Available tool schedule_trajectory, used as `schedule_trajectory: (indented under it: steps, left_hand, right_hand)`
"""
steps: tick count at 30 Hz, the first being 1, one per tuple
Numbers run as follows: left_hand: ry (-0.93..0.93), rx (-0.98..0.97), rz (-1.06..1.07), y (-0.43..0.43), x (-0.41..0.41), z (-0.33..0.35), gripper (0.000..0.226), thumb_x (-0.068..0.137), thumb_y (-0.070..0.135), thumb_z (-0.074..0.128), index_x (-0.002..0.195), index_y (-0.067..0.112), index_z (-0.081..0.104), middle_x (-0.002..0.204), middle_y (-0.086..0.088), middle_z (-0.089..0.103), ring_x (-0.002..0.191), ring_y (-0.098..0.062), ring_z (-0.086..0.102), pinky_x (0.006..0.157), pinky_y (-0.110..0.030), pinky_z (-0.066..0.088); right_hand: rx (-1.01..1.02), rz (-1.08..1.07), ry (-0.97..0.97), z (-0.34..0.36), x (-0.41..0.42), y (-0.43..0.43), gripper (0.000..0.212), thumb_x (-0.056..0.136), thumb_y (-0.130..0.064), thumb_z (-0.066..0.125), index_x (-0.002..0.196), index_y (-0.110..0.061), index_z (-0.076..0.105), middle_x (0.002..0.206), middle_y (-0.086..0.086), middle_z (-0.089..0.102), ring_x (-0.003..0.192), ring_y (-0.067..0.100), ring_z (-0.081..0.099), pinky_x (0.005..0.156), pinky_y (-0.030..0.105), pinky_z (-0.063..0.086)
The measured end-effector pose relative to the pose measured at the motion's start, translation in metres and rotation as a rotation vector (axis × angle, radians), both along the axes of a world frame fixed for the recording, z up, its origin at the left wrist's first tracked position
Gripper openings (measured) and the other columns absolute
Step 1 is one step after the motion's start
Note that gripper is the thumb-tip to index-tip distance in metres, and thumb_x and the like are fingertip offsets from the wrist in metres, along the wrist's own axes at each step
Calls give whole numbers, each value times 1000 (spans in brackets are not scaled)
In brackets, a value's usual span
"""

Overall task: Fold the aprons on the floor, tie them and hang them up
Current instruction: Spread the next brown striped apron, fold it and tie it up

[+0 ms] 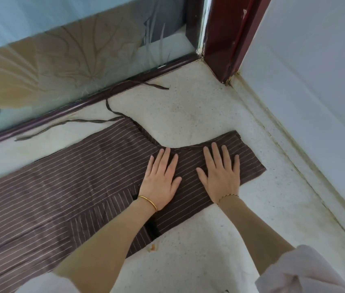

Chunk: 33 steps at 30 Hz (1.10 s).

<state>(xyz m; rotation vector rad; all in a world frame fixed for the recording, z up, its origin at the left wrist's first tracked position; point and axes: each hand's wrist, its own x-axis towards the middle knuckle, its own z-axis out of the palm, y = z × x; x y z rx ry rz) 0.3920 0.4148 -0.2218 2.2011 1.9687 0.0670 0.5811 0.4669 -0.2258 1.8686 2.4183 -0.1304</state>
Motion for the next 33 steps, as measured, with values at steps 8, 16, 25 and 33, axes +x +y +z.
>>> schedule_trajectory:
  steps: [8,16,25,33]
  left_hand:
    - [-172,91,526,-5,-89,31,45,95,11,45,140,5,39,151,-16,25,140,-32,22,116,-42,19]
    - [-8,-136,611,-13,-198,53,66,88,-6,50,147,9,24,153,-12,22,141,-31,21,115,-42,24]
    - [40,-284,500,4,-275,54,57,82,20,69,132,17,42,133,-6,45,122,-28,41,102,-41,38]
    - [-61,-368,391,13,-294,50,21,90,22,58,110,15,54,110,-7,57,98,-23,53,88,-32,44]
  right_hand:
    - [77,28,138,41,-43,3,56,82,-18,65,134,-6,48,144,16,43,136,36,34,111,55,28]
    - [-136,580,214,68,-219,19,42,95,-11,48,136,-11,41,138,7,44,129,23,38,101,33,40]
    - [-145,656,-216,62,-281,67,55,86,-29,64,133,-14,39,133,10,44,122,30,44,99,46,39]
    - [-362,722,-258,71,-305,98,33,88,-32,62,117,-16,56,111,7,58,107,25,51,82,33,46]
